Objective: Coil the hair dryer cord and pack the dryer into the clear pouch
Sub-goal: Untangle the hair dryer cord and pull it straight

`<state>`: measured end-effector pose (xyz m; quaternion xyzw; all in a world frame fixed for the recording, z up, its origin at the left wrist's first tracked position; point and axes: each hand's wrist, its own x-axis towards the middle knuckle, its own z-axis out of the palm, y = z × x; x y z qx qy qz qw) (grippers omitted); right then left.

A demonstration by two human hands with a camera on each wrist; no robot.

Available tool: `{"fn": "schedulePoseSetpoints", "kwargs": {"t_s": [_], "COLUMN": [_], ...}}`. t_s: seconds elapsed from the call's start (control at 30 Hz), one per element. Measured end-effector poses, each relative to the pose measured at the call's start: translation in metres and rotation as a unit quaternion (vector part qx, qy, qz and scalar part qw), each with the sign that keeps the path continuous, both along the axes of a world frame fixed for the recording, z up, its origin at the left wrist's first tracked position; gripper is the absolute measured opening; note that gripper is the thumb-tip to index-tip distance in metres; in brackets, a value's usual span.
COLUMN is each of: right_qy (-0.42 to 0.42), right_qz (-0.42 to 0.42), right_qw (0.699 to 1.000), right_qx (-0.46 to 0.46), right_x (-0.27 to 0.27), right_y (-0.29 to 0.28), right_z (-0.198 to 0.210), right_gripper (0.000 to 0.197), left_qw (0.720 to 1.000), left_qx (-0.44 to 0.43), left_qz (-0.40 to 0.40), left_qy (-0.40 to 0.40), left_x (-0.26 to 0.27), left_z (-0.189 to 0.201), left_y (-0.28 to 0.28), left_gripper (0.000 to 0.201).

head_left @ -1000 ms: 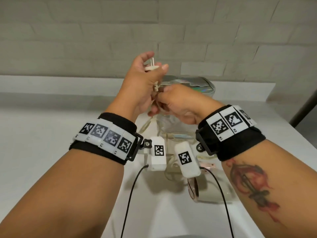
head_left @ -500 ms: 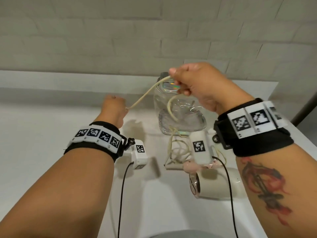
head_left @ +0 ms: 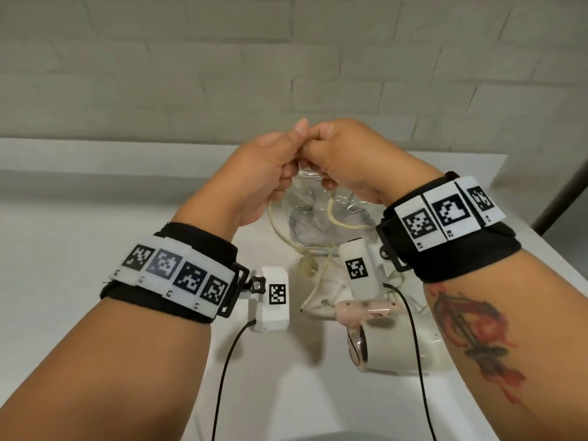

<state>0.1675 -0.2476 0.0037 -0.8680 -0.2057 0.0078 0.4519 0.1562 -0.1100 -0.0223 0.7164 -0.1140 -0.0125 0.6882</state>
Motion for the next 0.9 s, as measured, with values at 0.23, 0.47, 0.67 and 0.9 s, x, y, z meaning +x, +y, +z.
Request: {"fn": "schedulePoseSetpoints", "kwargs": {"t_s": [0.23,0.47,0.67,0.9], "right_qy": [0.074,0.06,0.016,-0.001], "right_qz": [0.025,0.02,0.018,0.045], "right_qw": [0.993,0.997,0.999,0.997], "right_qx": [0.083,0.053,-0.037,-0.067], "right_x": [-0.004,-0.003,-0.005,-0.006], "right_y": [-0.028,-0.053,-0.04,-0.017], "right_z": [-0.012,-0.01,-0.002,-0.002], "right_gripper": [0.033,0.034,0.033,0.027], "left_qw": [0.993,0.975,0.992,0.997], "left_qx": [-0.061,-0.069,0.097,0.038], "left_qz": [0.095,0.209,0.078,-0.01], "left_qy": [-0.031,-0.009,-0.012,-0.067], "left_x": [0.011,0.022,0.009,-0.002], "left_z": [-0.019,-0.044,-0.045,-0.017], "left_y": [0.033,0.063,0.033,0.007], "left_gripper": [0.031,0.035,0.028,0.031]}}
